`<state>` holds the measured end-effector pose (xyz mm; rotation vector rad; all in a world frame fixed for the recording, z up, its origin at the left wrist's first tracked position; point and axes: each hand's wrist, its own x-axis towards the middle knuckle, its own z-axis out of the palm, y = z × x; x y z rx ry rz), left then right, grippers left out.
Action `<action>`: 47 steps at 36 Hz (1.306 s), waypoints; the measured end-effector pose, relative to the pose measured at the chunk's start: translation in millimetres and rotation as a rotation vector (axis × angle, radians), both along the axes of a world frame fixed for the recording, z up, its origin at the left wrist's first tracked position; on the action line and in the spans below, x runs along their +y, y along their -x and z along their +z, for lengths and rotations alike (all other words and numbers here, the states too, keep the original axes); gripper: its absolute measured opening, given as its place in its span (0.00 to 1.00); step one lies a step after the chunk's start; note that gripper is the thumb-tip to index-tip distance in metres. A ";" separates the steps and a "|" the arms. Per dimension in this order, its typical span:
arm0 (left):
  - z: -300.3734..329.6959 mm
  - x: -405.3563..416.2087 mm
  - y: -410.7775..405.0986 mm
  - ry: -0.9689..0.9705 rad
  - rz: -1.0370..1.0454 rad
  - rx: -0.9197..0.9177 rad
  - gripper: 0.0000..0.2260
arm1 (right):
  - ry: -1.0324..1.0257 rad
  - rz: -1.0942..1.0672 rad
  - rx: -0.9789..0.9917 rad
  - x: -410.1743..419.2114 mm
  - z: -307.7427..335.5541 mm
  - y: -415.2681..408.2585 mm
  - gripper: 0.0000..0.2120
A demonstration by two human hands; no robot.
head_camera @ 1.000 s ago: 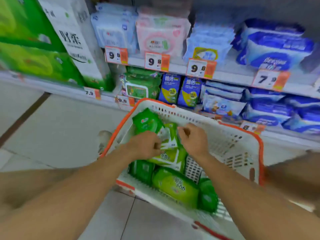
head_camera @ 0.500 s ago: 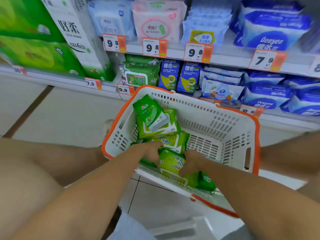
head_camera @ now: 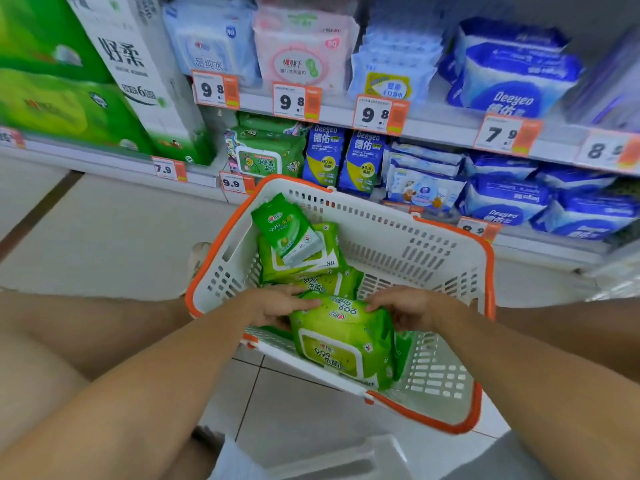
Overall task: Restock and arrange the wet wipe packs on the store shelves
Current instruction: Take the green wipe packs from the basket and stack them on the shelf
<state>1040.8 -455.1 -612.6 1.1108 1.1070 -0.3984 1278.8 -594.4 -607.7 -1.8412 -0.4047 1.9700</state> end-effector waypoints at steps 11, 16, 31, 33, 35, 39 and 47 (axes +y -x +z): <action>3.3 -35.5 -2.6 -0.066 -0.207 0.041 0.43 | 0.169 -0.106 -0.032 -20.4 -24.3 13.1 0.11; 3.8 -43.3 0.9 -0.152 -0.198 0.032 0.50 | 0.207 -0.092 0.074 -25.7 -21.0 21.4 0.39; 183.4 21.7 -60.9 -0.417 0.459 -0.530 0.32 | -0.640 -0.572 0.137 63.3 186.9 -10.7 0.33; 205.9 20.2 -67.3 -0.465 0.559 -0.584 0.26 | -0.711 -0.605 0.112 71.5 210.1 -2.5 0.33; 215.6 20.3 -68.6 -0.479 0.616 -0.588 0.24 | -0.745 -0.616 0.088 71.8 222.0 5.3 0.33; 225.1 24.1 -64.8 -0.459 0.548 -0.584 0.27 | -0.719 -0.622 0.071 64.7 237.6 15.3 0.33; 345.0 61.6 -58.2 -0.847 0.181 -0.847 0.34 | -1.224 -0.418 -0.288 84.2 350.9 -3.8 0.45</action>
